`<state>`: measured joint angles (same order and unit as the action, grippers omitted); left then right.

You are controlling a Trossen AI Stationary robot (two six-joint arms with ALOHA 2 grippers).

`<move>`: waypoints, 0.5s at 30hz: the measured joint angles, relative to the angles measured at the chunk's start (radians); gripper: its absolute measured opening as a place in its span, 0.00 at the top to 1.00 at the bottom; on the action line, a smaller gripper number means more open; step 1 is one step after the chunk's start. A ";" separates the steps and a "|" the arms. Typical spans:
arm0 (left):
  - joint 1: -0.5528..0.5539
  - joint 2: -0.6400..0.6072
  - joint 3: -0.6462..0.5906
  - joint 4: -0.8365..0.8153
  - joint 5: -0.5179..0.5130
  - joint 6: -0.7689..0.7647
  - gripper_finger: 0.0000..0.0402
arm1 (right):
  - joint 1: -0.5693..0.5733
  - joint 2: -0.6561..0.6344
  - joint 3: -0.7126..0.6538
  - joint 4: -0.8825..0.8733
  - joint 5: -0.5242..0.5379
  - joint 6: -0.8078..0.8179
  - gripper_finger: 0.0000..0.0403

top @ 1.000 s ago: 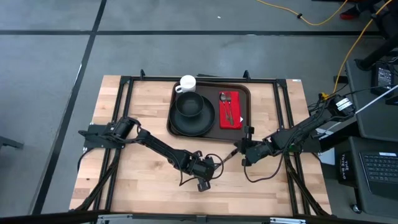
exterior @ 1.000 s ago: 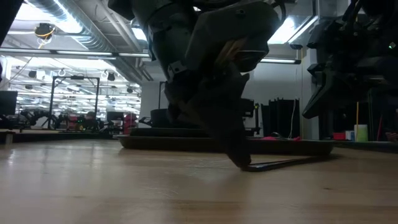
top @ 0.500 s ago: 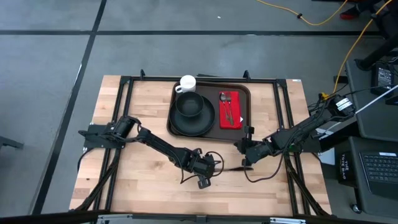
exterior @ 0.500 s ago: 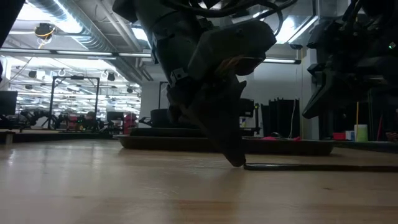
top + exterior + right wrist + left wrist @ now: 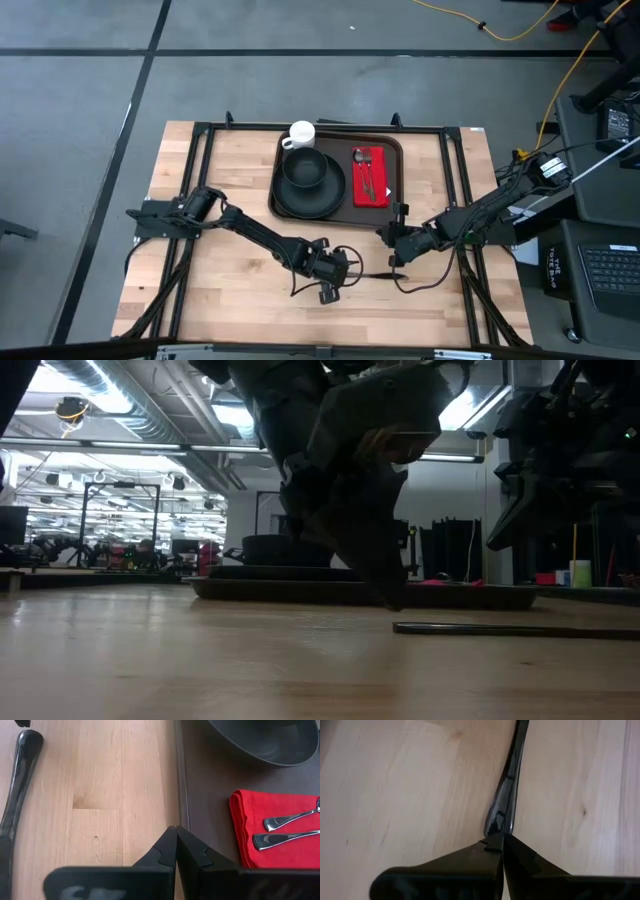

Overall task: Set up tray
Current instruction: Put the black knife on the red napkin to the right of the black fork

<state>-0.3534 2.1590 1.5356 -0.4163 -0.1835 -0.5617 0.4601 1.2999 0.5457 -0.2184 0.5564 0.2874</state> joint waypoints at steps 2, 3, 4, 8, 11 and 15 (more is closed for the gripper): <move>0.000 0.000 0.000 -0.001 -0.001 -0.001 1.00 | 0.000 0.000 0.000 0.000 0.000 0.000 0.97; 0.000 0.000 0.000 -0.001 -0.003 -0.001 1.00 | 0.000 0.000 0.000 0.000 0.000 0.000 0.97; 0.000 0.000 0.000 0.000 -0.003 -0.001 0.99 | 0.000 0.000 0.000 0.000 0.000 0.000 0.97; 0.000 0.000 0.000 0.000 -0.003 0.000 1.00 | 0.000 0.000 0.000 0.000 0.000 0.000 0.97; 0.000 0.000 0.000 0.000 -0.006 0.000 0.99 | 0.000 0.000 0.000 0.000 0.000 0.000 0.97; 0.000 0.000 0.000 0.001 -0.006 0.000 1.00 | 0.000 0.000 0.000 0.000 0.000 0.000 0.97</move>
<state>-0.3534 2.1590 1.5356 -0.4156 -0.1894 -0.5621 0.4600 1.2999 0.5457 -0.2184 0.5564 0.2874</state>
